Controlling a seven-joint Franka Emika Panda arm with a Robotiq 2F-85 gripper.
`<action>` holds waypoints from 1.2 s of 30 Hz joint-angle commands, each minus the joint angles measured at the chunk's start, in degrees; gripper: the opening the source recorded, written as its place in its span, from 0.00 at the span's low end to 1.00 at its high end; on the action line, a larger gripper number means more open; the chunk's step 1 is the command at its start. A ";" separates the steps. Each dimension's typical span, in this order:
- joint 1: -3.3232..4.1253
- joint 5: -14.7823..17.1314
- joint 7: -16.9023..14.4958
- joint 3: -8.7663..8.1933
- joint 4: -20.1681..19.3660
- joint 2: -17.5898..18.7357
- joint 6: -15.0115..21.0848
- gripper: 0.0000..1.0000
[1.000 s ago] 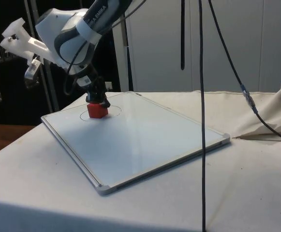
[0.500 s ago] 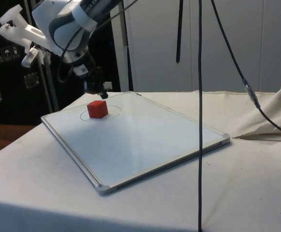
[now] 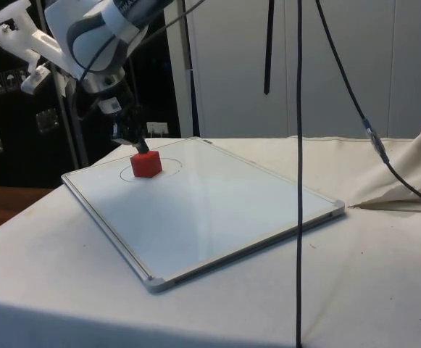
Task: Push the cube into the marked area.
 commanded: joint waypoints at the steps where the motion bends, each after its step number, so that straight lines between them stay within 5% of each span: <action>1: -0.29 0.74 -0.23 0.46 0.52 0.11 0.11 0.00; 10: -0.40 2.41 -0.57 0.40 2.12 0.00 0.57 0.00; 25: 1.20 1.49 -0.97 -0.06 1.43 -5.10 -3.44 0.00; 36: 1.72 1.09 -1.72 0.00 0.06 -8.77 -4.47 0.00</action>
